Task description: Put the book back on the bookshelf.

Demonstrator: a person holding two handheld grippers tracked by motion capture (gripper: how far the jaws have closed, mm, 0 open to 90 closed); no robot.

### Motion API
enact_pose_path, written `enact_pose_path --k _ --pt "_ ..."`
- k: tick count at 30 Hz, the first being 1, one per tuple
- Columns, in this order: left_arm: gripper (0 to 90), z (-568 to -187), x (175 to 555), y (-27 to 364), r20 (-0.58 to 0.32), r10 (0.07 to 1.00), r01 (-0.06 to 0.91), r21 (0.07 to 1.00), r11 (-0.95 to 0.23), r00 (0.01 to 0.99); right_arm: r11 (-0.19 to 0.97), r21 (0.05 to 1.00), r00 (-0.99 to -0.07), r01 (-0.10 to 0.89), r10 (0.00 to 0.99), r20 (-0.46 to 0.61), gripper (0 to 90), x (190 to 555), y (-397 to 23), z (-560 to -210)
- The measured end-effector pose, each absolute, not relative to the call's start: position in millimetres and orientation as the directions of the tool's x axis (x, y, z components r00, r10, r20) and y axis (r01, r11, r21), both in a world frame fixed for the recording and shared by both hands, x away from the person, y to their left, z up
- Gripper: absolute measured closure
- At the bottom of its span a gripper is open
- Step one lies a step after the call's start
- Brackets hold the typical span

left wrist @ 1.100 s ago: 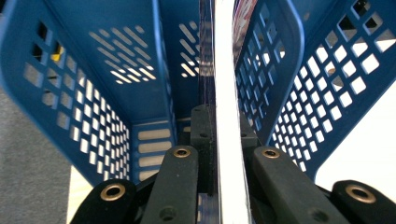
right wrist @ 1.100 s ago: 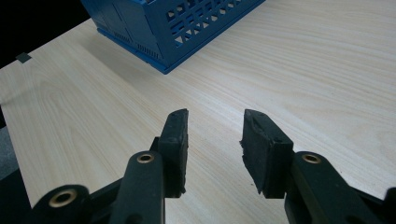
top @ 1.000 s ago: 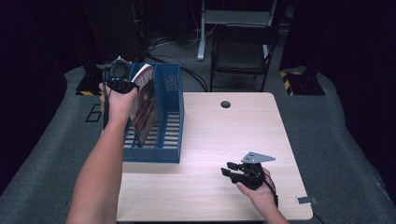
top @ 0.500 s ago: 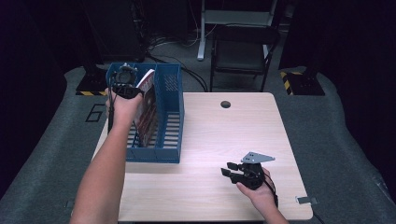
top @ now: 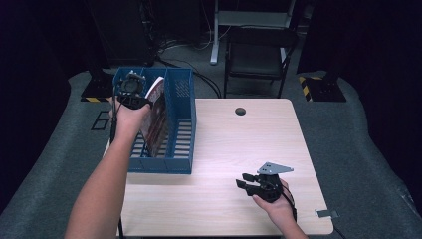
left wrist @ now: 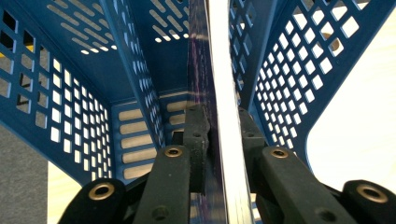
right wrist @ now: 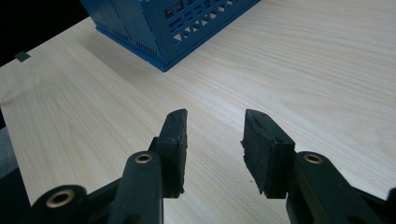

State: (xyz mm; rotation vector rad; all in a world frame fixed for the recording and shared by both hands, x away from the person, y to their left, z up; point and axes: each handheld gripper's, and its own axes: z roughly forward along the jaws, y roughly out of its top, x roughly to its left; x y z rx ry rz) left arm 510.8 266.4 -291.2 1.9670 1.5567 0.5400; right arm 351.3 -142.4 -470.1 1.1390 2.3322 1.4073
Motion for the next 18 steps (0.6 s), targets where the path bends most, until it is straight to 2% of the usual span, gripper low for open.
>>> enact_pose_path --k 10,18 --pt "75.2 -280 503 269 -0.016 0.968 0.743 0.645 -0.181 0.250 0.264 0.816 -0.690 0.514 0.693 0.210 59.4 352 -141 -471" --pt "77.2 -267 496 272 -0.010 0.965 0.747 0.636 -0.197 0.263 0.269 0.814 -0.691 0.516 0.691 0.210 59.5 351 -140 -472"
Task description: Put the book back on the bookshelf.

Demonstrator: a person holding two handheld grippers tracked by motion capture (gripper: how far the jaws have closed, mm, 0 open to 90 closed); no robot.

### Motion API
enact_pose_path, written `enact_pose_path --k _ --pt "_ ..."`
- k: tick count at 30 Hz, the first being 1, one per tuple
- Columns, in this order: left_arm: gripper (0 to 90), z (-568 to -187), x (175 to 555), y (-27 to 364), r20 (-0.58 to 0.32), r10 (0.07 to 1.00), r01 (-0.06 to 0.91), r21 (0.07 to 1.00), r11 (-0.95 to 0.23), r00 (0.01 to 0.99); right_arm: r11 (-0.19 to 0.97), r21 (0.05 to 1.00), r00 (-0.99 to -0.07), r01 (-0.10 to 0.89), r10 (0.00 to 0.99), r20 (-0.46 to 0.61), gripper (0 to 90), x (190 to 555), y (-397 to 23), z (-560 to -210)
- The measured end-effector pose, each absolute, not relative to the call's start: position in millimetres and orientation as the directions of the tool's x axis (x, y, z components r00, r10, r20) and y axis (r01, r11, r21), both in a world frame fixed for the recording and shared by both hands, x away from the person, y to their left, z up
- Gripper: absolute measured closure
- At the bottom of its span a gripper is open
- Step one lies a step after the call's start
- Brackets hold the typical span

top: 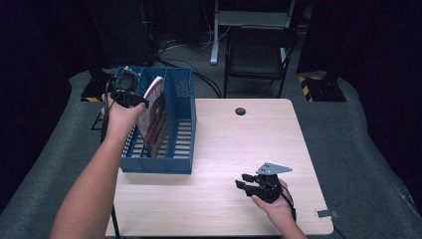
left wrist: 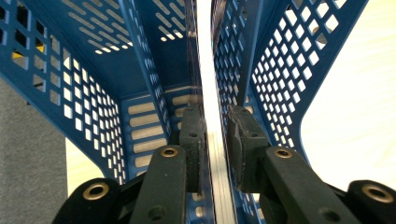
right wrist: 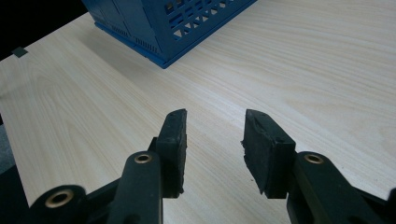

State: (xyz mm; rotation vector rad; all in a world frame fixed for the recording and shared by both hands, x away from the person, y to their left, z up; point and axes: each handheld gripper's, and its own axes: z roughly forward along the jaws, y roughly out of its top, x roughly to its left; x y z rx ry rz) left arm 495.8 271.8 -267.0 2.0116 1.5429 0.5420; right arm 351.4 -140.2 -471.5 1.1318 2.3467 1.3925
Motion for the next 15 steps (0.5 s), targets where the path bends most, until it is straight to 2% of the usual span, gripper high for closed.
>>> enact_pose_path --k 15 --pt "78.8 -267.5 490.5 273.0 -0.018 0.967 0.772 0.607 -0.190 0.252 0.264 0.815 -0.687 0.515 0.696 0.208 59.3 352.0 -139.5 -473.1"
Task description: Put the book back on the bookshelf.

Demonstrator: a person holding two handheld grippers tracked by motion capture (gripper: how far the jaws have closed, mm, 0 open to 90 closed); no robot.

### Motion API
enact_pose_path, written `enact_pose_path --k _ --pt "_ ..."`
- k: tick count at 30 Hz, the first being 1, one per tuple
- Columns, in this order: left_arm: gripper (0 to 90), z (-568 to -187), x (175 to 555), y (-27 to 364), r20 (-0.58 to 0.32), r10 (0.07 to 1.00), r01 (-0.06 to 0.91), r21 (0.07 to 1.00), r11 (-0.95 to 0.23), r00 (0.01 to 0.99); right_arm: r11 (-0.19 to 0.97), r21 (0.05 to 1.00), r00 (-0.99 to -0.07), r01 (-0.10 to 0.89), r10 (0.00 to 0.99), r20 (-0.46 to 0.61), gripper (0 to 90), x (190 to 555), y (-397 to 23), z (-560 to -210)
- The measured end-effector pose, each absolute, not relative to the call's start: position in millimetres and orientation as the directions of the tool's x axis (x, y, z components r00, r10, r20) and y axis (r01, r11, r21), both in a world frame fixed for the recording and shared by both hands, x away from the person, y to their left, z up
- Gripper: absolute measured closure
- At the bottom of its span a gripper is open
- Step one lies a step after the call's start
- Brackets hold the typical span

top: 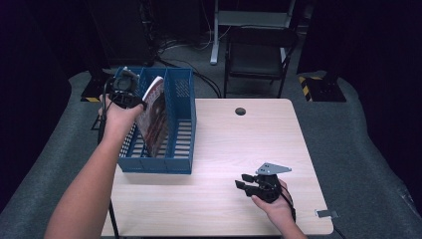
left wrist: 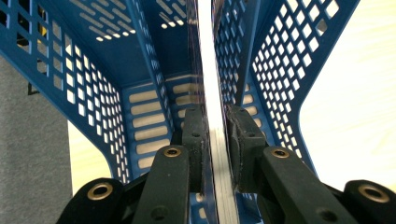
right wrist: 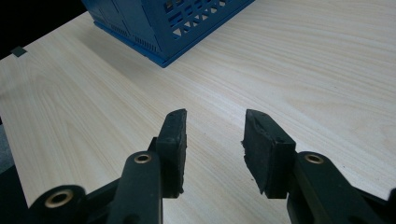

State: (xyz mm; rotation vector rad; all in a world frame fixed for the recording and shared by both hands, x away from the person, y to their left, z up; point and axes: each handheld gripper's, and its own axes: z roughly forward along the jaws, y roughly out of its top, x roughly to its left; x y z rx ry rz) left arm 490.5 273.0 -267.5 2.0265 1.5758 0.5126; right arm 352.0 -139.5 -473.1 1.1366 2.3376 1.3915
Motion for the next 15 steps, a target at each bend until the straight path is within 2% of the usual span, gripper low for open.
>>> enact_pose_path --k 4,15 --pt "82.0 -268.1 490.5 275.1 -0.024 0.967 0.770 0.610 -0.188 0.255 0.270 0.812 -0.689 0.518 0.694 0.208 59.4 352.0 -138.9 -473.2" --pt "84.0 -268.7 491.4 277.8 -0.019 0.970 0.766 0.617 -0.179 0.242 0.275 0.811 -0.692 0.516 0.692 0.206 59.4 352.2 -138.7 -473.4"
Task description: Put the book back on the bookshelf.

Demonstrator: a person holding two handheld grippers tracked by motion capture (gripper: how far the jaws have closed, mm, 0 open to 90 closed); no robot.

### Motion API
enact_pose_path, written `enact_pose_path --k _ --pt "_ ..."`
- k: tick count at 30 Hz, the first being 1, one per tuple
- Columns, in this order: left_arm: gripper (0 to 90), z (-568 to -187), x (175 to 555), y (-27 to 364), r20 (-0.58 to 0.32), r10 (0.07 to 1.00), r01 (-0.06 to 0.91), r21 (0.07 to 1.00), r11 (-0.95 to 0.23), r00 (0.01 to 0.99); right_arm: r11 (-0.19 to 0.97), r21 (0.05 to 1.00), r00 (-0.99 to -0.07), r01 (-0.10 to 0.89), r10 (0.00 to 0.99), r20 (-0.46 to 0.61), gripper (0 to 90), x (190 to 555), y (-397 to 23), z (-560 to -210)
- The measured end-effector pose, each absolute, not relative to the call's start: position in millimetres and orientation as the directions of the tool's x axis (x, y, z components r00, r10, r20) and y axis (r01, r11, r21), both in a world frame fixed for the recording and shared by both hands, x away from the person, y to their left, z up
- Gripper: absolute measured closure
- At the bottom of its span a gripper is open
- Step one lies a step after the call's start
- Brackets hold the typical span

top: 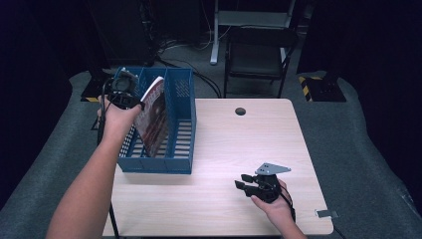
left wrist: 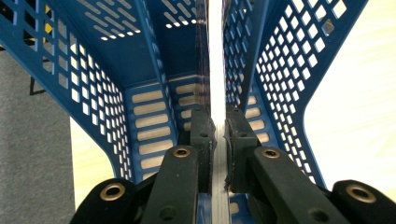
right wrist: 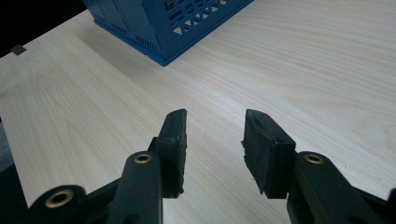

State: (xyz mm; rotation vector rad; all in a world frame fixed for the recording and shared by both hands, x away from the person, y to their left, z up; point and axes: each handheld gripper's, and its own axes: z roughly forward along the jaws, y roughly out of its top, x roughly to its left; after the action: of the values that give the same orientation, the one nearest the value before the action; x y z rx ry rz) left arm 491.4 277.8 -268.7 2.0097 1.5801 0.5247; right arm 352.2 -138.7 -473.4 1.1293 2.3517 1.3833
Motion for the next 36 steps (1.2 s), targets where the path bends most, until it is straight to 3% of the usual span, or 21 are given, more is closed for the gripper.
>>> enact_pose_path --k 36 --pt "84.6 -266 515 285 -0.038 0.986 0.734 0.673 -0.095 0.162 0.255 0.821 -0.679 0.511 0.706 0.204 59.7 352 -146 -470"
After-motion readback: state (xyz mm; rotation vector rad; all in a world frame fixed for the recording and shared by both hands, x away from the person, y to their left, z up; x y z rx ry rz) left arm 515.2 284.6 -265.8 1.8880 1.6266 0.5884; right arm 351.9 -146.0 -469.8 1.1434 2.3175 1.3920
